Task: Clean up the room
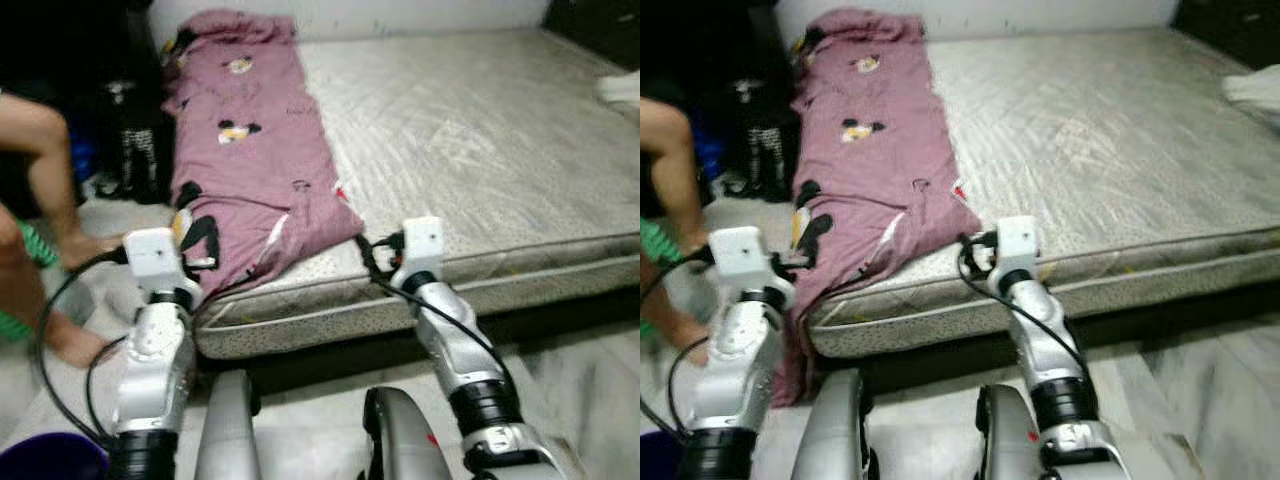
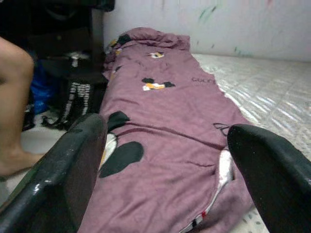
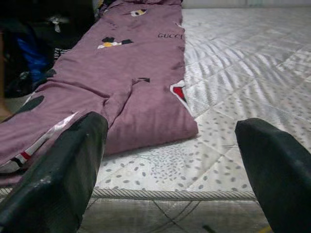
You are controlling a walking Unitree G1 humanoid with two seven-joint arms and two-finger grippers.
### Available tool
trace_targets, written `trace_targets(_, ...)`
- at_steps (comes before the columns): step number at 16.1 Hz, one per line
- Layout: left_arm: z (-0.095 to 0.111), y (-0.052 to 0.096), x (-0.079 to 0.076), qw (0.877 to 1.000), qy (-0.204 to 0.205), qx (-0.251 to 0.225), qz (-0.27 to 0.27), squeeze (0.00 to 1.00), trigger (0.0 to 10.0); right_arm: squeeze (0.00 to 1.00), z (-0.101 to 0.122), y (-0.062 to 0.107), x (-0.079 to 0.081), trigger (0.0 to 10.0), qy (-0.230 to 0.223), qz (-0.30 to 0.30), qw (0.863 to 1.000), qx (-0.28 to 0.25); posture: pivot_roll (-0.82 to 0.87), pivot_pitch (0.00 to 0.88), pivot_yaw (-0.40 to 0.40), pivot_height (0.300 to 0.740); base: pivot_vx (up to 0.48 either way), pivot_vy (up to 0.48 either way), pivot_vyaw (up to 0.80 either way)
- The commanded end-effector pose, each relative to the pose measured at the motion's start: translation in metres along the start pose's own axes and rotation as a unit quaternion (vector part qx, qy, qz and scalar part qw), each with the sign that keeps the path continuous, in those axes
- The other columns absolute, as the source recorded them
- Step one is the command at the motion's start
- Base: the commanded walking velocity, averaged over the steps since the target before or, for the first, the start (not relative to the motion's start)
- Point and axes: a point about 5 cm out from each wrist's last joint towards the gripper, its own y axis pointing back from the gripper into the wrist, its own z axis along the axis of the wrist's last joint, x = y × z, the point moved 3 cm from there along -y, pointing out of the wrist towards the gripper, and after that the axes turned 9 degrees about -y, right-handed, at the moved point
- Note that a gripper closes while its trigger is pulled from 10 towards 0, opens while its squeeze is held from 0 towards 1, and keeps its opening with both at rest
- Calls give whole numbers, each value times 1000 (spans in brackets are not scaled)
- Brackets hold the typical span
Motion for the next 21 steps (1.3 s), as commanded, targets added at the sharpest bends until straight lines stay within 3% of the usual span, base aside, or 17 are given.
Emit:
trace_targets(1, 10, -4, -5, 1000, 3, -15, -9, 0, 10000, 0, 10, -2, -1, 10000, 9, 4, 1000, -14, -97, 19, 0, 592, 0, 0, 0)
trace_targets(8, 11, -3, -7, 1000, 8, -21, -17, 0, 10000, 0, 11, -2, 5, 10000, 20, 22, 999, -14, -100, 22, -2, 592, 0, 0, 0)
trace_targets(12, 12, -4, -8, 1000, 8, -22, -20, 0, 10000, 0, 10, -2, 5, 10000, 18, 21, 1000, -12, -100, 22, -1, 592, 0, 0, 525)
trace_targets(21, 11, -3, -10, 999, 10, -22, -25, 0, 10000, 0, 10, -3, 6, 10000, 22, 26, 999, -11, -102, 22, -2, 592, 270, 0, 47)
